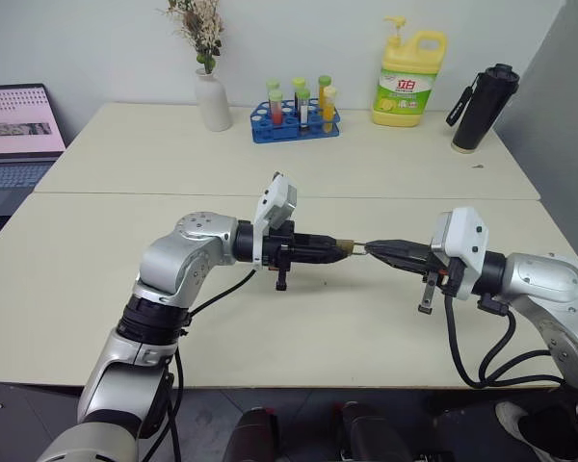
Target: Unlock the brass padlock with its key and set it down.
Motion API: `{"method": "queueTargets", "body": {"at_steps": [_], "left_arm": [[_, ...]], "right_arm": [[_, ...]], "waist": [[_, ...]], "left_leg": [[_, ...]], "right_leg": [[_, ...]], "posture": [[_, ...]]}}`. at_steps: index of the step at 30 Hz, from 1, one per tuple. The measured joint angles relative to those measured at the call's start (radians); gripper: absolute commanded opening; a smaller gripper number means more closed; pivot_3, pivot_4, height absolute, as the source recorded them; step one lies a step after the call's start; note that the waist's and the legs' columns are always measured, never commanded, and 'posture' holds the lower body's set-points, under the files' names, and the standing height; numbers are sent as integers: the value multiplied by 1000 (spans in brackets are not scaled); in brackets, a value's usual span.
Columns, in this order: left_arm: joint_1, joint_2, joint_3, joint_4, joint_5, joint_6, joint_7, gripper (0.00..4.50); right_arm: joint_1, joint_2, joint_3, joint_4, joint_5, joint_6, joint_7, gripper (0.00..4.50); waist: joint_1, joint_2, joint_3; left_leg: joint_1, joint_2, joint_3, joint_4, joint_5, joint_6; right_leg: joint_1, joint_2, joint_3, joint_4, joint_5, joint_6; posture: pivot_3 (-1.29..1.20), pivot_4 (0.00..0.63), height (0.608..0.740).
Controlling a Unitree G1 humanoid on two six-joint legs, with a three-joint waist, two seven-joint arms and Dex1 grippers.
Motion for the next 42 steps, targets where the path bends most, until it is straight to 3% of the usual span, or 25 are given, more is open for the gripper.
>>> {"method": "queueTargets", "body": {"at_steps": [22,42], "left_arm": [[22,19,0,-55,-50,34,-44,143],[33,37,0,-58,-72,78,-34,143]], "right_arm": [[-59,0,79,150,-65,-96,151,0],[-58,0,87,144,-33,-74,203,0]], "waist": [[0,0,0],[0,0,0]], "left_leg": [[0,0,0,0,0,0],[0,0,0,0,0,0]], "right_leg": [[0,0,0,0,0,0],[0,0,0,0,0,0]], "posture": [[0,150,740],[0,150,740]]}}
